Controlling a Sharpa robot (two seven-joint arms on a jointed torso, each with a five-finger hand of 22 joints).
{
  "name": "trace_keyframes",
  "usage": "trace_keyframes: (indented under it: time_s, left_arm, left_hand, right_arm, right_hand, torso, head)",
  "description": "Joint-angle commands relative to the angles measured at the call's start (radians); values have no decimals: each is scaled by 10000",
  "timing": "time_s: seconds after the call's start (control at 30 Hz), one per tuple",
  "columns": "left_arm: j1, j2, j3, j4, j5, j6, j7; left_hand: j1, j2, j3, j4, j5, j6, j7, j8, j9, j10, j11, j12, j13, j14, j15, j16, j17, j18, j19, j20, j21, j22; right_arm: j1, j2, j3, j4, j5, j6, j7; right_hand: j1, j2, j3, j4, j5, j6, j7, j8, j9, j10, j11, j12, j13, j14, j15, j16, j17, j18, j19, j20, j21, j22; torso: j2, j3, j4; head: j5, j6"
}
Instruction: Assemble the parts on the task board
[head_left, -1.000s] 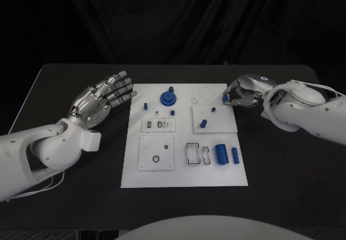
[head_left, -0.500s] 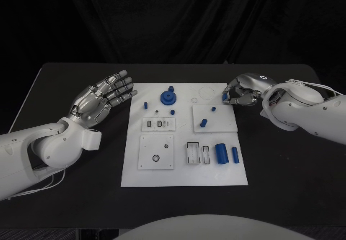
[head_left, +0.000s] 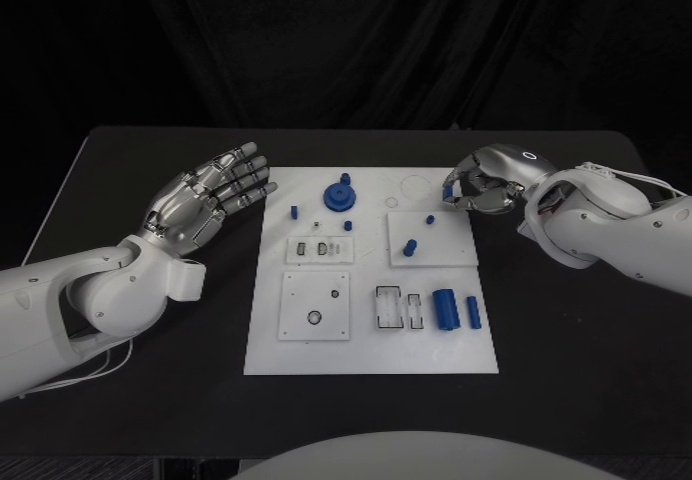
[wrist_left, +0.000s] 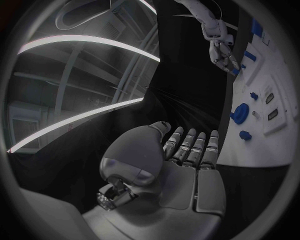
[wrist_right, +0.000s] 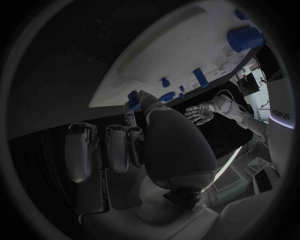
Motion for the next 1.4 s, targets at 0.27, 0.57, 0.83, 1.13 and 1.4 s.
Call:
trace_keyframes:
  time_s: [0.27, 0.57, 0.83, 1.13, 1.4]
  left_arm:
    - [-20, 53, 6, 5, -1, 124, 1122]
    - [-21, 105, 6, -38, -1, 139, 1114]
    - [-28, 63, 6, -53, -1, 156, 1063]
    - [-42, 134, 6, -100, -1, 216, 1021]
    - [-53, 177, 6, -142, -1, 239, 996]
  left_hand:
    - [-101, 10, 78, -9, 32, -62, -12, 26, 2, -21, 53, 57, 3, -23, 42, 74, 11, -119, 37, 16, 40, -4]
    - [-103, 8, 82, -10, 32, -64, -13, 26, 2, -18, 54, 62, 4, -23, 43, 75, 11, -120, 33, 16, 37, -6]
    - [-103, 8, 82, -10, 32, -64, -13, 26, 2, -18, 54, 62, 4, -23, 43, 75, 11, -120, 33, 16, 37, -6]
    - [-112, 5, 93, -14, 32, -66, -15, 25, 2, -12, 58, 73, 5, -29, 45, 71, 10, -123, 37, 16, 41, -4]
    - [-115, 4, 98, -16, 32, -68, -15, 24, 1, -14, 60, 72, 5, -28, 46, 73, 10, -124, 33, 16, 37, -6]
  right_arm:
    - [396, 100, 19, 1552, -210, -717, 121]
    - [263, 813, 16, 1920, -625, -109, 103]
    - [33, 1690, 18, 1597, -847, 316, -128]
    - [-142, 2505, 21, 1163, -1071, 778, -451]
    - [-279, 2905, 22, 857, -1131, 1032, -551]
  right_hand:
    - [69, 40, -2, -77, 182, 224, -88, 134, 263, 352, -6, -1, 1469, 738, -51, -57, 1053, 26, 359, -39, -89, 1725]
    - [92, 61, 26, -118, 284, 268, -120, 177, 371, 363, -35, 7, 1484, 731, -75, -79, 1010, 32, 352, -55, -104, 1717]
    - [106, 73, 51, -179, 388, 318, -174, 230, 507, 381, -89, 19, 1511, 708, -120, -137, 894, 55, 311, -91, -169, 1662]
    - [34, 24, 20, -192, 444, 307, -178, 235, 582, 370, -102, 11, 1490, 678, -137, -215, 738, 88, 248, -112, -266, 1575]
    - [-21, 12, 7, -183, 448, 272, -175, 219, 612, 331, -100, -18, 1425, 662, -140, -257, 655, 104, 216, -119, -315, 1532]
  torso:
    - [-3, 0, -14]
    - [-7, -36, 22]
    - [-2, -16, -9]
    - [-7, -5, -5]
    - [12, 9, 10]
  head:
    - [97, -99]
    - [91, -92]
    - [149, -114]
    - [175, -147]
    - [178, -147]
